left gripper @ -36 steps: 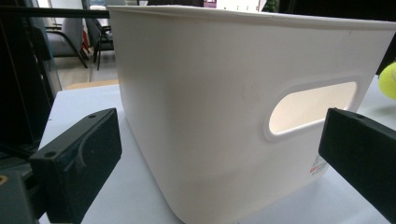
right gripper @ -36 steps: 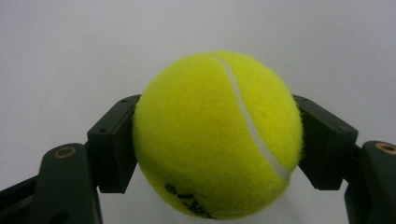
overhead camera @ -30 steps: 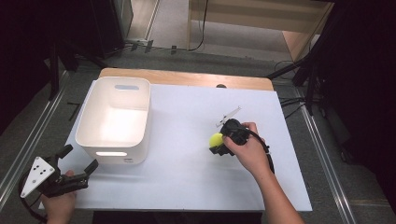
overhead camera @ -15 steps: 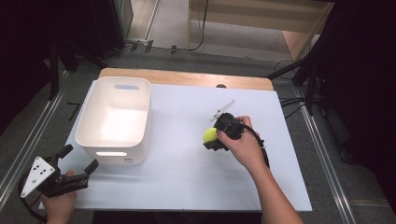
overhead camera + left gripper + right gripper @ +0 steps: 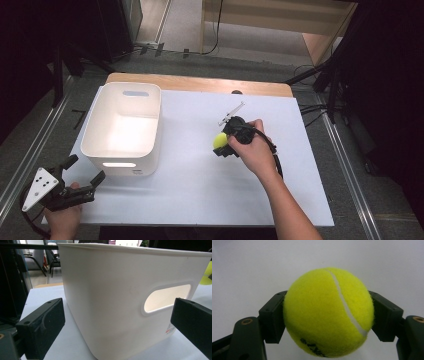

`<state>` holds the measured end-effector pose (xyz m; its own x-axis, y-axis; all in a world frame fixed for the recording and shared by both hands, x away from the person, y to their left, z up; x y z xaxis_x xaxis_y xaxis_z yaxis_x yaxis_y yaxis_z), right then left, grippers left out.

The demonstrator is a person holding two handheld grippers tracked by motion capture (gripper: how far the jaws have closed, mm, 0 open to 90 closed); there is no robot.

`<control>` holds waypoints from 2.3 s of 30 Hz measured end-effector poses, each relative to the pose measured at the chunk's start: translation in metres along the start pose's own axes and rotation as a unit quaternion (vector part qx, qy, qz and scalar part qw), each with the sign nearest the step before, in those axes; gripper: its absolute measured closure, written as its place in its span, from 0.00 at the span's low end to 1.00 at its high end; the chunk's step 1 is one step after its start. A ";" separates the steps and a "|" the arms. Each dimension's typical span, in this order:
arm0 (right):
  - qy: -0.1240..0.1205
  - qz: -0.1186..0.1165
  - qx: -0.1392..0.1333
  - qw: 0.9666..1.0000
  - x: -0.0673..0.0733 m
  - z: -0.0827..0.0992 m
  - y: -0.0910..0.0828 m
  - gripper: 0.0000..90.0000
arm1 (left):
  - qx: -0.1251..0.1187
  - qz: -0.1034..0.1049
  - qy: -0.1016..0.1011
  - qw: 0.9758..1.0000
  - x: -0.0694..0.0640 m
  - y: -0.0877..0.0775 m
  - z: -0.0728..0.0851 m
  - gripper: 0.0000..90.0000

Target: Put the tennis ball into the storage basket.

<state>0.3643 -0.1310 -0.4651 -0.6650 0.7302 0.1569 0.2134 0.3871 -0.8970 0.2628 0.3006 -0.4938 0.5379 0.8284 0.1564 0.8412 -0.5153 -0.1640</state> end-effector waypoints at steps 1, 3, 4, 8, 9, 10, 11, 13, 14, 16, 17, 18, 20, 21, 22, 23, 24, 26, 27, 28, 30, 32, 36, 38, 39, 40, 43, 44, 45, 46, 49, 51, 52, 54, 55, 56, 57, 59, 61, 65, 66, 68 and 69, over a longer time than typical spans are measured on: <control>0.003 -0.001 0.002 1.000 0.001 -0.001 0.000 0.26 | 0.000 0.000 0.002 1.000 0.000 0.000 0.000 0.00; 0.000 -0.007 -0.001 1.000 0.003 -0.004 0.000 0.26 | 0.000 0.000 0.001 1.000 0.000 0.000 0.000 0.00; -0.003 -0.008 -0.002 1.000 0.003 -0.006 0.000 0.26 | 0.000 0.000 0.000 1.000 0.000 0.000 0.000 0.00; -0.007 -0.017 -0.007 1.000 0.009 -0.013 -0.002 0.26 | 0.000 0.000 0.000 1.000 0.000 0.000 0.000 0.00; -0.006 -0.020 -0.008 1.000 0.010 -0.014 -0.003 0.26 | 0.000 0.000 0.000 1.000 0.000 0.000 0.000 0.00; -0.010 -0.022 -0.011 1.000 0.011 -0.017 -0.003 0.26 | 0.000 0.000 0.000 1.000 0.000 0.000 0.000 0.00; -0.013 -0.026 -0.012 1.000 0.015 -0.020 -0.004 0.26 | 0.000 0.000 0.000 1.000 0.000 0.000 0.000 0.00; -0.016 -0.027 -0.012 0.999 0.017 -0.022 -0.004 0.26 | 0.000 -0.001 -0.001 1.000 0.000 0.000 0.000 0.00; -0.017 -0.028 -0.014 0.999 0.019 -0.024 -0.004 0.26 | -0.001 -0.001 -0.001 1.000 0.000 0.000 0.000 0.00; -0.028 -0.033 -0.012 0.999 0.023 -0.027 -0.004 0.26 | 0.000 0.000 -0.001 1.000 0.000 0.000 0.000 0.00; -0.027 -0.034 -0.012 0.999 0.025 -0.028 -0.005 0.26 | 0.000 0.000 0.000 1.000 0.000 0.000 0.000 0.00; -0.033 -0.033 -0.012 0.999 0.029 -0.031 -0.005 0.26 | 0.000 0.000 0.001 1.000 0.000 0.001 0.000 0.00; -0.038 -0.035 -0.012 0.999 0.030 -0.033 -0.006 0.26 | 0.000 0.001 0.000 1.000 0.000 0.000 0.000 0.00; -0.035 -0.040 -0.017 0.998 0.032 -0.035 -0.006 0.26 | 0.000 0.000 0.000 1.000 0.000 0.000 0.000 0.00; -0.037 -0.042 -0.018 0.998 0.035 -0.038 -0.006 0.26 | -0.001 -0.001 -0.002 1.000 0.000 0.000 0.000 0.00; -0.043 -0.043 -0.017 0.998 0.036 -0.039 -0.006 0.26 | -0.001 0.000 -0.001 1.000 0.000 0.000 0.000 0.00; -0.040 -0.044 -0.019 0.998 0.038 -0.041 -0.006 0.26 | -0.001 0.000 -0.001 1.000 0.000 0.001 0.000 0.00; -0.047 -0.045 -0.019 0.998 0.038 -0.042 -0.007 0.26 | 0.000 0.000 0.000 1.000 0.000 0.001 0.000 0.00; -0.045 -0.047 -0.020 0.998 0.040 -0.043 -0.006 0.26 | 0.000 0.000 0.001 1.000 0.000 0.001 0.000 0.00; -0.046 -0.046 -0.017 0.998 0.041 -0.044 -0.007 0.26 | 0.000 0.001 0.000 1.000 0.000 0.001 0.000 0.00; -0.050 -0.048 -0.018 0.997 0.043 -0.048 -0.007 0.26 | -0.001 0.001 -0.001 1.000 0.000 0.000 0.000 0.00; -0.053 -0.048 -0.018 0.997 0.046 -0.051 -0.008 0.26 | -0.001 0.000 -0.001 1.000 0.000 0.001 0.000 0.00; -0.064 -0.051 -0.019 0.996 0.052 -0.058 -0.011 0.26 | 0.000 0.000 -0.001 1.000 0.000 0.001 0.000 0.00; -0.068 -0.050 -0.021 0.996 0.055 -0.062 -0.012 0.26 | 0.000 0.001 0.000 1.000 0.000 0.001 0.000 0.00; -0.070 -0.051 -0.021 0.996 0.057 -0.063 -0.013 0.26 | 0.000 0.001 0.000 1.000 0.000 0.001 0.000 0.00; -0.071 -0.053 -0.023 0.996 0.058 -0.065 -0.013 0.26 | 0.000 0.001 -0.001 1.000 0.000 0.001 0.000 0.00; -0.076 -0.054 -0.023 0.995 0.062 -0.069 -0.013 0.26 | -0.001 0.001 -0.001 1.000 0.000 0.001 0.000 0.00; -0.079 -0.056 -0.022 0.995 0.063 -0.070 -0.013 0.26 | -0.001 0.001 -0.001 1.000 0.000 0.001 0.000 0.00; -0.081 -0.054 -0.023 0.995 0.064 -0.072 -0.013 0.26 | -0.001 0.001 -0.001 1.000 0.000 0.001 0.000 0.00; -0.079 -0.056 -0.022 0.995 0.066 -0.073 -0.014 0.26 | -0.001 0.001 -0.001 1.000 0.000 0.001 0.000 0.00; -0.083 -0.059 -0.023 0.995 0.069 -0.077 -0.014 0.26 | -0.001 0.001 -0.001 1.000 0.000 0.001 0.000 0.00; -0.086 -0.064 -0.026 0.994 0.071 -0.079 -0.014 0.26 | -0.001 0.001 -0.001 1.000 0.000 0.001 0.000 0.00; -0.089 -0.062 -0.026 0.994 0.072 -0.082 -0.015 0.26 | -0.001 0.001 -0.001 1.000 0.000 0.000 0.000 0.00; -0.088 -0.063 -0.027 0.994 0.073 -0.083 -0.016 0.26 | -0.001 0.000 -0.001 1.000 0.000 0.001 0.000 0.00; -0.092 -0.065 -0.030 0.993 0.074 -0.084 -0.016 0.26 | -0.001 0.001 -0.001 1.000 0.000 0.001 0.000 0.00; -0.088 -0.066 -0.031 0.993 0.075 -0.085 -0.017 0.26 | -0.001 0.001 -0.001 1.000 0.000 0.001 0.000 0.00; -0.092 -0.068 -0.032 0.993 0.077 -0.087 -0.017 0.26 | -0.001 0.001 0.000 1.000 0.000 0.001 0.000 0.00; -0.091 -0.067 -0.030 0.993 0.079 -0.088 -0.017 0.26 | -0.001 0.001 -0.001 1.000 0.000 0.001 0.000 0.00; -0.098 -0.070 -0.032 0.992 0.081 -0.090 -0.017 0.26 | -0.001 0.001 -0.001 1.000 0.000 0.001 0.000 0.00; -0.101 -0.068 -0.034 0.992 0.085 -0.095 -0.018 0.26 | -0.002 0.002 -0.001 1.000 0.000 0.001 0.000 0.00; -0.101 -0.070 -0.035 0.992 0.086 -0.096 -0.019 0.26 | -0.001 0.001 0.000 1.000 0.000 0.001 0.000 0.00; -0.106 -0.073 -0.038 0.991 0.088 -0.099 -0.021 0.26 | 0.000 0.001 0.000 1.000 0.000 0.001 0.000 0.00; -0.105 -0.072 -0.037 0.991 0.089 -0.100 -0.021 0.26 | -0.001 0.001 0.000 1.000 0.000 0.001 0.000 0.00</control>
<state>0.3718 -0.0181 -0.3910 -0.8255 0.5334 0.1842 0.1517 0.5242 -0.8380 0.2635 0.3000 -0.4939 0.5396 0.8271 0.1570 0.8402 -0.5172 -0.1632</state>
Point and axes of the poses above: each handheld gripper's, and its own axes: y roughly forward along the jaws, z roughly out of its underside, x roughly to its left, the point moved 5 cm from there along y, roughly forward along the jaws, and after that the axes turned 10 degrees about y, right-handed, at the moved point
